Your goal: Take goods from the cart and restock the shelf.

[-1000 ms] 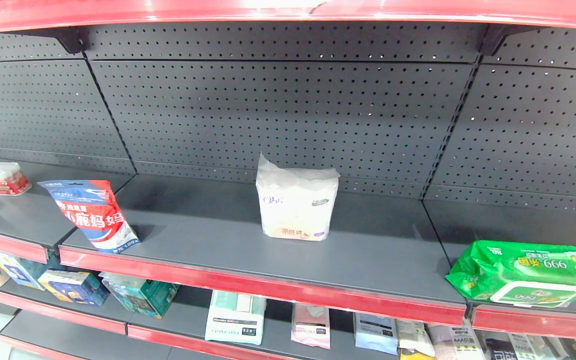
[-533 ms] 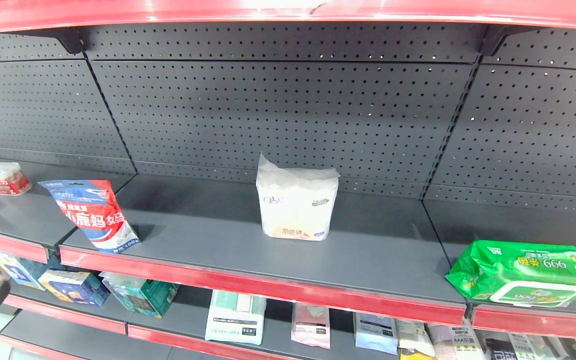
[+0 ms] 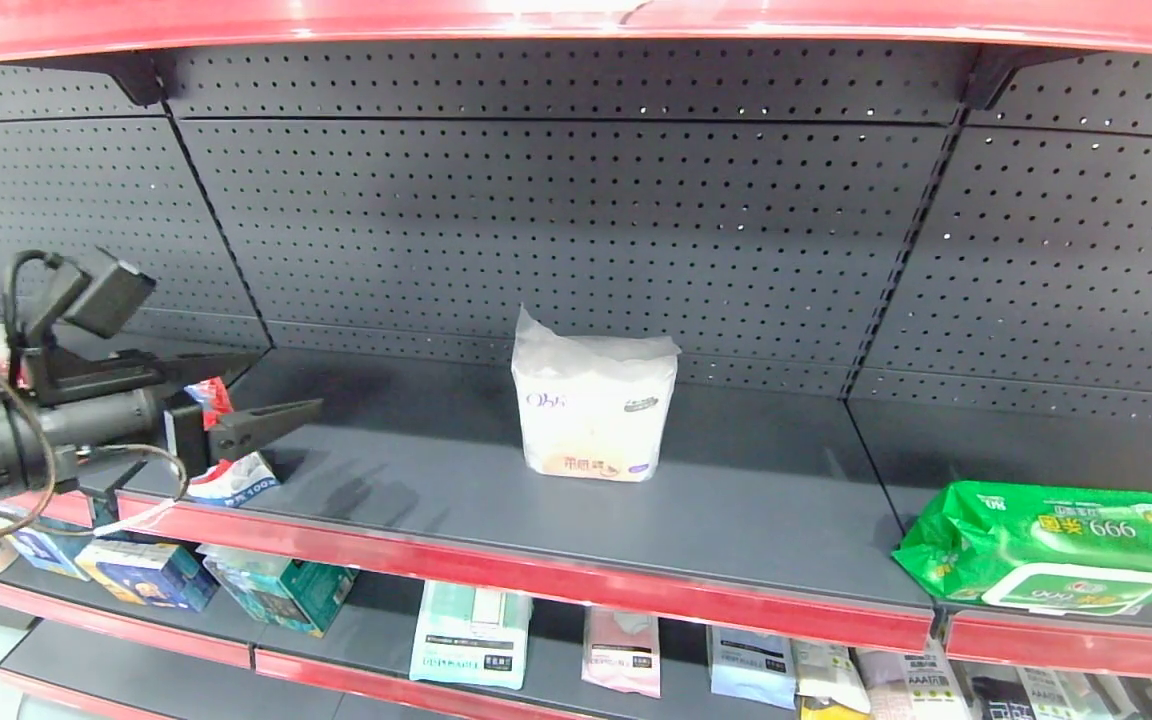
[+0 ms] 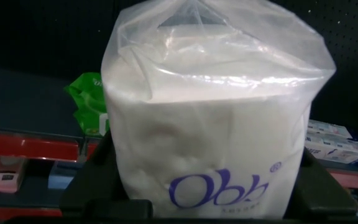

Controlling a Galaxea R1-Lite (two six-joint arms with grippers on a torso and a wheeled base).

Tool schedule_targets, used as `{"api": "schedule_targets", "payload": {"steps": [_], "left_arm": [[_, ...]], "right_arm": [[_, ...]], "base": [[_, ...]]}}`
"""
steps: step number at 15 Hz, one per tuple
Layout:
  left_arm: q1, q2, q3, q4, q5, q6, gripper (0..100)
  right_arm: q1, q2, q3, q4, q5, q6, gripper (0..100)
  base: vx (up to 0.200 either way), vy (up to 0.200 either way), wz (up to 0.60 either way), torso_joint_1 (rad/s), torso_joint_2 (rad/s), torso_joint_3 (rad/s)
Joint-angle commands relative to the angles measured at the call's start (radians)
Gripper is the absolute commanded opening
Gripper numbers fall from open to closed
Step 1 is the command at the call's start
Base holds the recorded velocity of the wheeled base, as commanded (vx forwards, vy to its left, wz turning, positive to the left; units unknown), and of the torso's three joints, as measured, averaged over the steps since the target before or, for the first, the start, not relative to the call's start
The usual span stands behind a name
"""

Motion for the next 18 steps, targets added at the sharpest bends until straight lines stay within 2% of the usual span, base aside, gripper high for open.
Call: {"api": "schedule_targets", "payload": {"steps": [1,2,4,5,6,9,12,14,18], "left_arm": [[-0.042,0.185,-0.051,-0.01,-0.066,0.043,100],[-0.085,0.222,-0.069,-0.012,-0.076,0.046,100],[-0.131,0.308,-0.137,-0.014,-0.109,0.051,100],[-0.145,0.334,-0.17,-0.014,-0.141,0.052,100],[-0.149,0.369,-0.224,-0.014,-0.213,0.052,100],[-0.162,0.477,-0.351,-0.023,-0.274,0.055,100],[-0.182,0.523,-0.385,-0.027,-0.285,0.058,100],[-0.208,0.552,-0.408,-0.027,-0.29,0.087,100],[-0.243,0.602,-0.479,-0.029,-0.294,0.09,100]], "right_arm": [[-0.003,0.011,0.0,0.0,-0.001,-0.004,0],[-0.003,0.01,0.003,0.0,-0.001,-0.015,0],[-0.005,0.014,0.003,0.0,-0.001,-0.029,0],[-0.005,0.019,0.006,0.0,-0.001,-0.032,0],[-0.005,0.019,0.008,0.0,-0.001,-0.038,0],[-0.006,0.019,0.001,0.0,-0.004,-0.068,0],[-0.006,0.019,0.003,0.0,-0.027,-0.072,0],[-0.006,0.019,0.001,0.0,-0.03,-0.072,0],[-0.006,0.013,0.011,0.0,-0.041,-0.072,0]], "base": [[0.0,0.0,0.0,0.0,0.0,0.0],[0.0,0.0,0.0,0.0,0.0,0.0],[0.0,0.0,0.0,0.0,0.0,0.0],[0.0,0.0,0.0,0.0,0.0,0.0],[0.0,0.0,0.0,0.0,0.0,0.0],[0.0,0.0,0.0,0.0,0.0,0.0],[0.0,0.0,0.0,0.0,0.0,0.0],[0.0,0.0,0.0,0.0,0.0,0.0],[0.0,0.0,0.0,0.0,0.0,0.0]]}}
